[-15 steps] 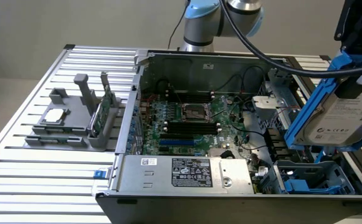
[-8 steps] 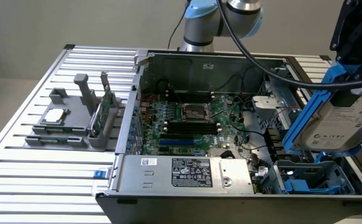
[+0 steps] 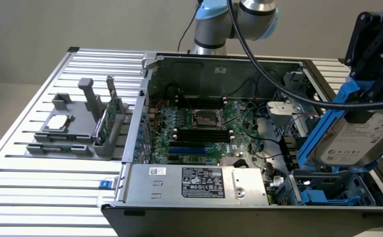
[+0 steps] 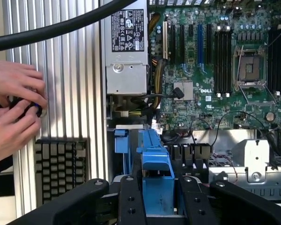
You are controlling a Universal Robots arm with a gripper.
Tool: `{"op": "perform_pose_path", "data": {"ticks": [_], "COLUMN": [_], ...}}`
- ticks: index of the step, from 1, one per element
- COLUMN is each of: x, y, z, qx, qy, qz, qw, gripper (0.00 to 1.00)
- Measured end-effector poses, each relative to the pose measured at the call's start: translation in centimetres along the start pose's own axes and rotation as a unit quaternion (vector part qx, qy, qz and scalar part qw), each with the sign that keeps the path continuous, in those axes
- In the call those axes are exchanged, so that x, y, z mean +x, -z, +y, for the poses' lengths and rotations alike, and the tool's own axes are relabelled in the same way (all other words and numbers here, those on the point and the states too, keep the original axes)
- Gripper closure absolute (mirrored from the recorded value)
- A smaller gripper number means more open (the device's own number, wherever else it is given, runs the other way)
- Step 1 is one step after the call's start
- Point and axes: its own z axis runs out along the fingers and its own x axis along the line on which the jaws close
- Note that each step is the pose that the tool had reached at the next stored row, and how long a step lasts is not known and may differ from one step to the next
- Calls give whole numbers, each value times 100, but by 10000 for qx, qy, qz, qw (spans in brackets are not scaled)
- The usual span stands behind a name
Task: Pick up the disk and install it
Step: 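Pick up the disk, then insert the disk into the insertion slot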
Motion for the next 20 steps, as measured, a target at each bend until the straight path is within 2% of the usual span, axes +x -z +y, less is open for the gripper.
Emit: {"op": "perform_pose_path", "data": {"ticks": [7, 9, 10, 11, 20], "x": [71, 76, 76, 76, 77], "y": [-87, -94, -92, -93, -94], "z": [-50, -57, -59, -58, -59], "qx": [-5, -30, -55, -61, -62], "qy": [-1, -1, -1, -1, 0], "qz": [1, 3, 5, 5, 4], "qw": [10000, 10000, 10000, 10000, 10000], "gripper": [67, 67, 67, 67, 67]}}
